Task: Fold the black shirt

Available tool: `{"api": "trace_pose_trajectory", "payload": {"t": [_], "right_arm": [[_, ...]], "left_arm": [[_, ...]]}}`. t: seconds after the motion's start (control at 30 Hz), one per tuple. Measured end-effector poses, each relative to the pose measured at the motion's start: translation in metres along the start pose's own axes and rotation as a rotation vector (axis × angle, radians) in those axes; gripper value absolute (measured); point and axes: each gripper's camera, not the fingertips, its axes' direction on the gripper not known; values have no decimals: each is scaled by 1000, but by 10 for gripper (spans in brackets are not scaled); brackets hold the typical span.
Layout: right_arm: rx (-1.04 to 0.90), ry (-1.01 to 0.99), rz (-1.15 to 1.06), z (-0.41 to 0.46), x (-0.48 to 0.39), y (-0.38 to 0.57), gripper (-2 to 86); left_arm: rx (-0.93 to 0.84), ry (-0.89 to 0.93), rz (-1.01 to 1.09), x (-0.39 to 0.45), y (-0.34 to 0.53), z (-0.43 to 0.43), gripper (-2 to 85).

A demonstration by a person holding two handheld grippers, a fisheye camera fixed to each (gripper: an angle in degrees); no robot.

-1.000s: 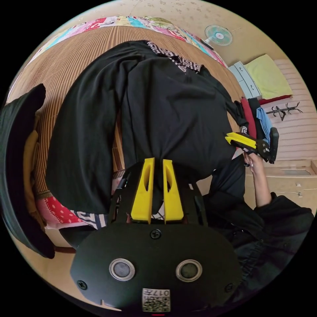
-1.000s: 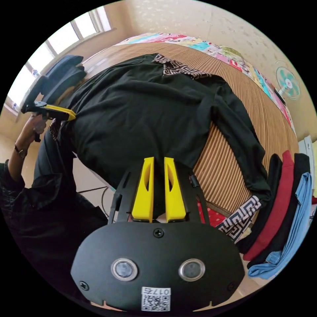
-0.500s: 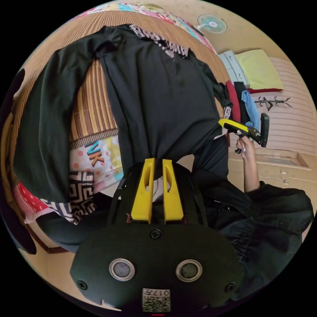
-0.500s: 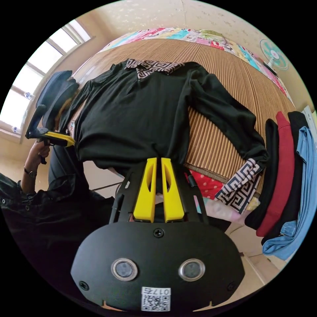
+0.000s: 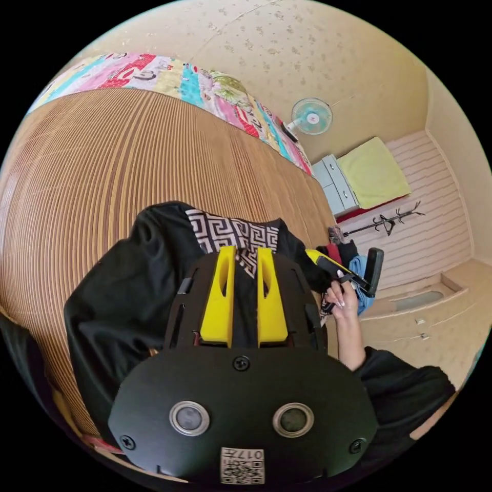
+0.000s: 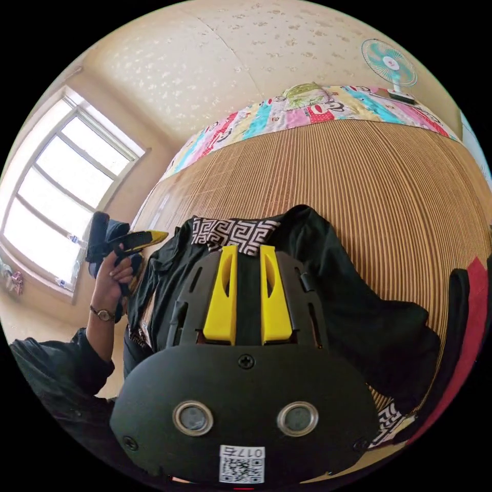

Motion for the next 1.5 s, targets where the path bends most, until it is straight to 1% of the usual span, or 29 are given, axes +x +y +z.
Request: {"api": "trace_pose_trajectory", "payload": {"t": [0.1,0.17,0.2,0.33,0.43,0.47,0.53,0.63,0.7,0.77,0.8,0.83,0.9,0.93,1.03,1.13,1.23,1.3,1.33,1.4,1.43,1.5], "right_arm": [[-9,18,18,24,11,-8,93],[-34,48,28,37,16,-8,97],[-53,56,41,46,20,-6,98],[-81,-33,55,64,31,3,85],[-44,-16,-6,64,24,9,43],[-27,-4,-11,62,22,8,35],[-14,-2,-3,60,24,3,28],[68,-6,0,49,27,-12,24],[131,37,3,43,30,-31,29],[134,120,-19,50,29,-50,38],[111,166,-34,60,29,-63,48],[91,174,-34,66,31,-69,61],[35,171,1,84,40,-83,107],[29,173,7,85,42,-84,116],[58,211,1,75,36,-72,130],[67,179,-65,57,13,-37,123],[46,199,-130,44,-12,20,115],[29,217,-133,38,-20,68,115],[16,217,-120,37,-21,77,115],[-18,182,-50,33,-19,107,118],[-18,167,-30,32,-18,113,118],[-13,72,40,32,-16,130,116]], "left_arm": [[-16,-117,-79,-16,-13,23,97],[-24,-121,-118,-23,-11,31,107],[-12,-132,-129,-24,-6,33,99],[67,-135,-143,-18,11,23,86],[67,-112,-113,-5,14,22,46],[89,-104,-103,1,14,20,13],[132,-96,-78,11,10,12,4],[215,-99,-36,29,-8,-9,-1],[242,-101,-21,38,-35,-21,2],[233,-95,-6,38,-57,-20,11],[216,-99,7,37,-68,-16,24],[203,-103,4,36,-72,-14,31],[172,-79,-6,35,-77,-16,79],[177,-67,5,37,-75,-20,93],[230,-30,80,50,-47,-55,119],[268,1,105,57,4,-106,135],[355,-31,66,55,86,-167,123],[451,-104,5,50,163,-213,99],[450,-127,-7,49,179,-222,99],[376,-231,-103,39,229,-251,109],[361,-251,-123,37,240,-257,114],[320,-333,-181,31,275,-273,125]]}}
